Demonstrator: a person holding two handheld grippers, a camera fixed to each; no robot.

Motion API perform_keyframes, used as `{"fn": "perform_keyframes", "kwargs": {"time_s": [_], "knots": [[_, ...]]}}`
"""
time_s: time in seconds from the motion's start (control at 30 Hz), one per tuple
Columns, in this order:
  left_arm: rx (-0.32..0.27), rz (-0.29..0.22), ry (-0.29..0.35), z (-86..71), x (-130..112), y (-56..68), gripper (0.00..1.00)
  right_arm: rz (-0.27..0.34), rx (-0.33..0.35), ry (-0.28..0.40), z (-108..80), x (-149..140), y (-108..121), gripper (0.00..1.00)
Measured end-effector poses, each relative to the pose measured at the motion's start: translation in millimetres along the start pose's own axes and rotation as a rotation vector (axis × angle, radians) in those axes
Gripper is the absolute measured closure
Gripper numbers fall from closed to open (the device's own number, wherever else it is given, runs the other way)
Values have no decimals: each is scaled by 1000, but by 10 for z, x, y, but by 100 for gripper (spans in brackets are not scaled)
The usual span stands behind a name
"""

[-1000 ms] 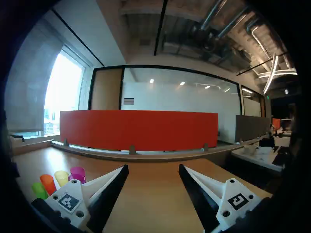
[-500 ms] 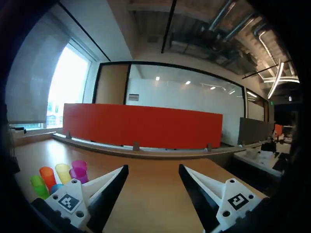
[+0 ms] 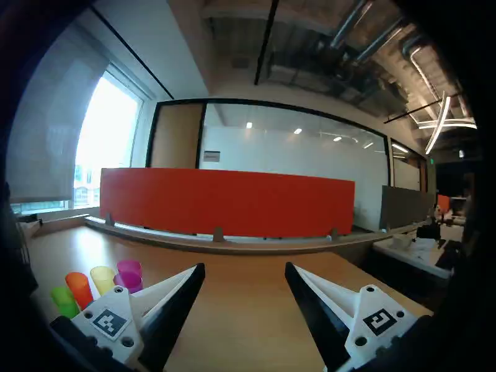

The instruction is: Pour water

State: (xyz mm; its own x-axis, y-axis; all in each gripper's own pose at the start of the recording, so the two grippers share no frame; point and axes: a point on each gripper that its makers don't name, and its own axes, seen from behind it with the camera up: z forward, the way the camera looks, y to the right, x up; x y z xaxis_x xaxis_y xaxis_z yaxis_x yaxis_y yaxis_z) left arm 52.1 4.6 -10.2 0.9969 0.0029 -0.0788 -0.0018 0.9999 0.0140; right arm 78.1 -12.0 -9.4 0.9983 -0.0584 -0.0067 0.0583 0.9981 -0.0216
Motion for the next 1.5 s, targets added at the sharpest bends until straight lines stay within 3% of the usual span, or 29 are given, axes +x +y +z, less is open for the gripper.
{"fn": "perform_keyframes", "kwargs": {"time_s": [0.67, 1.5], "knots": [[-1, 6, -52, 52, -416, -47, 14, 0, -15, -18, -64, -52, 74, 0], [-9, -3, -76, 59, -520, -61, 14, -4, -31, -22, -74, -60, 157, 0]]}}
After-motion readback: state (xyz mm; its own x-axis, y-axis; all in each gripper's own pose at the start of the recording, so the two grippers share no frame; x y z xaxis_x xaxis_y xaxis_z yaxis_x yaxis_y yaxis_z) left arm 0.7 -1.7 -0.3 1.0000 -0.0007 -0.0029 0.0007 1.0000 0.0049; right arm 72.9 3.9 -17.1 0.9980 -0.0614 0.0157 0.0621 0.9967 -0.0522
